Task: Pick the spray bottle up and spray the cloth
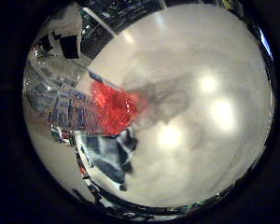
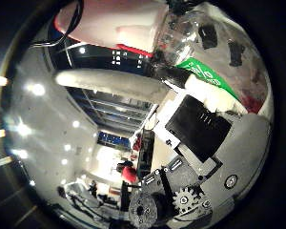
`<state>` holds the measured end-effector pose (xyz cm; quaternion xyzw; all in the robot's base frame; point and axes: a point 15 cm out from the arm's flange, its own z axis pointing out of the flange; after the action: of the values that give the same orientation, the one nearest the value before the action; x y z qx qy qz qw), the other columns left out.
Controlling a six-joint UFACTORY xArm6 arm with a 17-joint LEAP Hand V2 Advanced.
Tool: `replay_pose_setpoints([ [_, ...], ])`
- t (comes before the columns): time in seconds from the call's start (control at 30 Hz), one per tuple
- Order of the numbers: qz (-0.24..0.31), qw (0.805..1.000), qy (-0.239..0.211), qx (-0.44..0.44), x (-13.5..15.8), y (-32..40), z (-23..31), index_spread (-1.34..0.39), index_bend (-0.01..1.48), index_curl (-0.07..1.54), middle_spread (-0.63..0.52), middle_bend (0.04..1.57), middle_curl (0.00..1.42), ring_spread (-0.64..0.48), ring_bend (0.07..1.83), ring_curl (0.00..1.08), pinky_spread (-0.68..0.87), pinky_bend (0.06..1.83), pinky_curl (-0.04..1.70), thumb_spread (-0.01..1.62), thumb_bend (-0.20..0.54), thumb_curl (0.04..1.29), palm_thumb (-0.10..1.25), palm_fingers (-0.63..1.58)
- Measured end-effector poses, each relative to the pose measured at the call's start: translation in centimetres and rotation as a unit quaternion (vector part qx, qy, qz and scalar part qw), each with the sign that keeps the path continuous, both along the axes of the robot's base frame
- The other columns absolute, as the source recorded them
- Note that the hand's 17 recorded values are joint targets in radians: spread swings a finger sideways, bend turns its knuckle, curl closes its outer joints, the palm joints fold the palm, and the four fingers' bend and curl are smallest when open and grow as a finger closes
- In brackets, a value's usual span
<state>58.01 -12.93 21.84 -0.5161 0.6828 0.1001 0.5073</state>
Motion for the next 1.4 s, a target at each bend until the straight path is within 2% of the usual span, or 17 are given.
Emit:
replay_pose_setpoints([
  [0.1, 0.023, 0.999, -0.020, -0.015, -0.9, 1.3, 3.6, -0.27, 1.12, 0.91, -0.14, 1.36, 0.84, -0.23, 1.40, 0.76, -0.18, 1.25, 1.01, 0.61, -0.014, 0.72, 1.13, 1.03],
  [0.23, 0.068, 0.994, -0.021, -0.083, -3.2, 2.0, 6.9, -0.26, 1.12, 0.93, -0.13, 1.39, 0.83, -0.24, 1.40, 0.78, -0.16, 1.21, 1.13, 0.52, -0.017, 0.78, 1.13, 1.03],
  [0.43, 0.140, 0.968, -0.016, -0.206, -7.4, 2.7, 11.4, -0.26, 1.12, 0.94, -0.12, 1.40, 0.81, -0.24, 1.40, 0.81, -0.15, 1.16, 1.25, 0.45, -0.021, 0.82, 1.11, 1.03],
  [0.57, 0.173, 0.936, 0.000, -0.305, -10.6, 2.2, 13.9, -0.26, 1.12, 0.95, -0.13, 1.40, 0.81, -0.24, 1.39, 0.82, -0.15, 1.12, 1.31, 0.42, -0.020, 0.85, 1.10, 1.04],
  [0.7, 0.210, 0.907, 0.026, -0.365, -13.9, 4.1, 13.1, -0.26, 1.11, 0.96, -0.13, 1.40, 0.80, -0.24, 1.37, 0.83, -0.15, 1.07, 1.37, 0.37, -0.019, 0.87, 1.10, 1.05],
  [0.97, 0.240, 0.832, 0.033, -0.499, -15.1, 6.4, 12.2, -0.26, 1.09, 0.97, -0.13, 1.40, 0.79, -0.25, 1.35, 0.85, -0.15, 1.02, 1.44, 0.32, -0.022, 0.90, 1.08, 1.06],
  [1.2, 0.254, 0.766, 0.031, -0.590, -14.8, 9.5, 10.6, -0.26, 1.08, 0.98, -0.13, 1.40, 0.79, -0.25, 1.35, 0.87, -0.15, 0.99, 1.48, 0.27, -0.022, 0.92, 1.08, 1.07],
  [1.4, 0.236, 0.712, 0.020, -0.660, -13.6, 10.8, 10.5, -0.26, 1.09, 0.99, -0.13, 1.40, 0.79, -0.25, 1.34, 0.88, -0.15, 0.97, 1.50, 0.24, -0.022, 0.92, 1.07, 1.08],
])
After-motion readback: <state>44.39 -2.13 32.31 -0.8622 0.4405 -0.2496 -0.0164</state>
